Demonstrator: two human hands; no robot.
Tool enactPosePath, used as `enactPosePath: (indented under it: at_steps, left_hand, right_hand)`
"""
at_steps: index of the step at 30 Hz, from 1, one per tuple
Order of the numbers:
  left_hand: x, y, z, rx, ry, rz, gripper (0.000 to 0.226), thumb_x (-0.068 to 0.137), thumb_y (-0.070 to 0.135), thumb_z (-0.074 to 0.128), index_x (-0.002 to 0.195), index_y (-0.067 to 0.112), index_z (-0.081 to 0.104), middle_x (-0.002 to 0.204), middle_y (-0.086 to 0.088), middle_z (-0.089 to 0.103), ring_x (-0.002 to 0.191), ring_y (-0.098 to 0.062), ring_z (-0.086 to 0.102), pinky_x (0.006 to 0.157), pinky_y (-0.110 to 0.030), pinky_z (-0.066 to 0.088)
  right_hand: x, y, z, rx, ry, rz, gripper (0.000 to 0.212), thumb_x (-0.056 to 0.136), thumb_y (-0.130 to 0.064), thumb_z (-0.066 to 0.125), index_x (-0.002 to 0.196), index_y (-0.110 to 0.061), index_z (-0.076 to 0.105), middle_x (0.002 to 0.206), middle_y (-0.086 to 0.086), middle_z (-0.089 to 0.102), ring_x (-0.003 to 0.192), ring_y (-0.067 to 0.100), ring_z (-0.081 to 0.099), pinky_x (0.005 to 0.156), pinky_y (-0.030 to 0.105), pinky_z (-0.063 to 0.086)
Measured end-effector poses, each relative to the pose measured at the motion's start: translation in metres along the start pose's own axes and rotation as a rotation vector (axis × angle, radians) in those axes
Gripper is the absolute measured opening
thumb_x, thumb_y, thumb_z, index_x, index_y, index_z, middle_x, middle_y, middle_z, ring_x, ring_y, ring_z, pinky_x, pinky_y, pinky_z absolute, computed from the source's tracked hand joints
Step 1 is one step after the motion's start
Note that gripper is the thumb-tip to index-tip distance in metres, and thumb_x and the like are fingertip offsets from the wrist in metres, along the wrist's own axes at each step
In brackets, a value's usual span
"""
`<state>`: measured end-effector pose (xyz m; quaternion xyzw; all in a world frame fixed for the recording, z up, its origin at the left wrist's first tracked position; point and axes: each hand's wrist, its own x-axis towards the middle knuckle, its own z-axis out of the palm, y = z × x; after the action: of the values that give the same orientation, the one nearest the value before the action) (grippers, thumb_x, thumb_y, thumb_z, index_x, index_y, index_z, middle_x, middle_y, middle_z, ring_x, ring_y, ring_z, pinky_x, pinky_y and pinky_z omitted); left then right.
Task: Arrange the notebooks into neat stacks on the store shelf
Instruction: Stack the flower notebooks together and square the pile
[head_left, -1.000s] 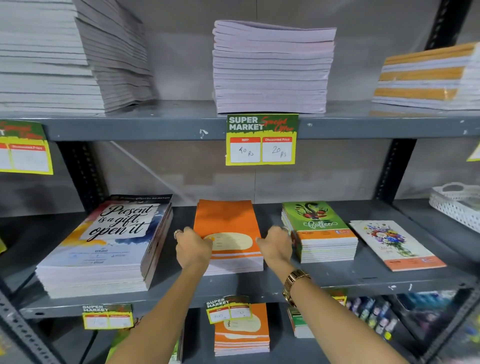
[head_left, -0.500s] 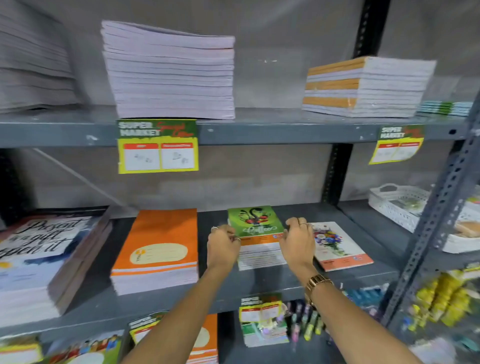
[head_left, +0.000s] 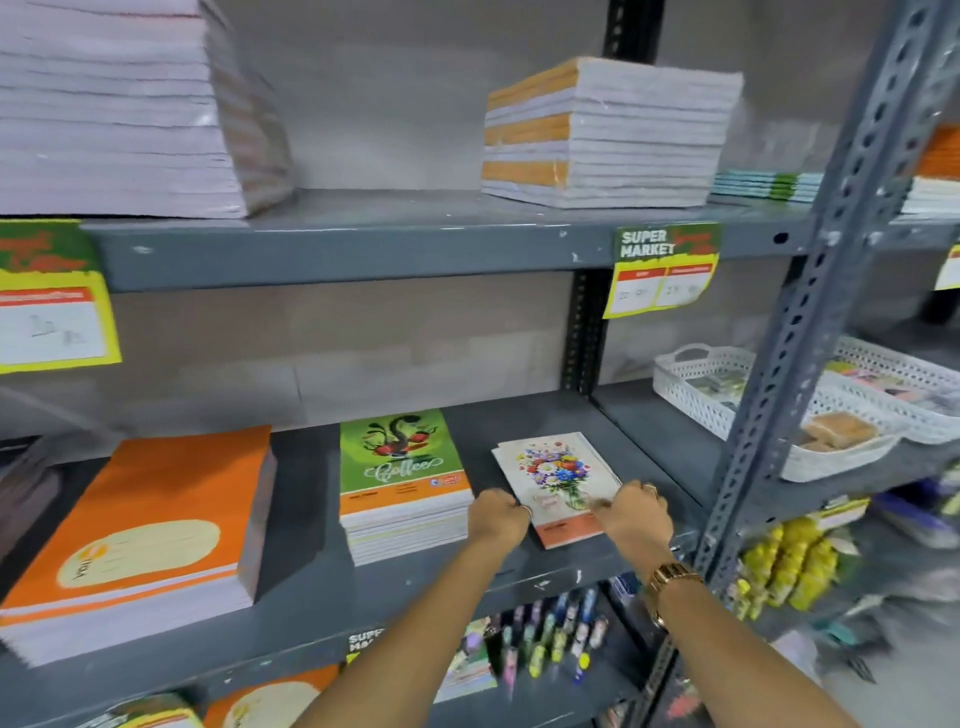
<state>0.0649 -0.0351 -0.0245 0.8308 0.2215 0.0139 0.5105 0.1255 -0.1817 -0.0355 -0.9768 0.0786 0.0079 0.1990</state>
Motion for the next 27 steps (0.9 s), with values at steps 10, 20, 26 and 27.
enactPosePath:
  at_steps: [10, 20, 26, 27]
  left_hand:
    - [0.017, 0.001, 0.037, -0.227, -0.081, -0.28, 0.026, 0.087, 0.003, 0.056, 0.113, -0.001, 0.059, 0.108, -0.018, 0.066, 0.074, -0.026, 0.064, 0.064, -0.031, 0.059]
    - [0.004, -0.025, 0.017, 0.334, 0.004, 0.141, 0.03, 0.083, 0.001, 0.05, 0.109, -0.003, 0.065, 0.12, -0.021, 0.063, 0.109, -0.033, 0.06, 0.094, -0.036, 0.051]
    - [-0.006, -0.051, 0.007, 0.726, -0.182, 0.374, 0.045, 0.097, 0.02, 0.038, 0.139, 0.006, 0.037, 0.15, -0.013, 0.035, 0.136, -0.03, 0.037, 0.115, -0.037, 0.034]
    - [-0.007, -0.056, 0.004, 0.784, -0.214, 0.404, 0.049, 0.099, 0.023, 0.034, 0.145, 0.007, 0.027, 0.156, -0.01, 0.024, 0.143, -0.028, 0.025, 0.119, -0.036, 0.024]
  right_hand:
    - [0.021, 0.012, 0.003, 0.16, -0.076, 0.065, 0.062, 0.074, -0.046, 0.072, 0.114, 0.0, 0.061, 0.12, 0.019, 0.064, 0.117, 0.033, 0.057, 0.091, 0.036, 0.051]
    - [0.021, 0.004, 0.003, 0.205, -0.074, 0.234, 0.074, 0.071, -0.039, 0.079, 0.124, 0.001, 0.047, 0.129, 0.021, 0.054, 0.124, 0.034, 0.044, 0.095, 0.034, 0.044]
    - [0.013, -0.005, -0.01, 0.351, -0.082, 0.238, 0.035, 0.083, -0.018, 0.067, 0.111, 0.001, 0.06, 0.122, 0.022, 0.061, 0.115, 0.036, 0.056, 0.093, 0.037, 0.048]
    - [0.011, -0.009, -0.015, 0.39, -0.054, 0.222, 0.03, 0.088, -0.012, 0.06, 0.112, 0.005, 0.059, 0.122, 0.025, 0.061, 0.115, 0.037, 0.058, 0.094, 0.037, 0.048]
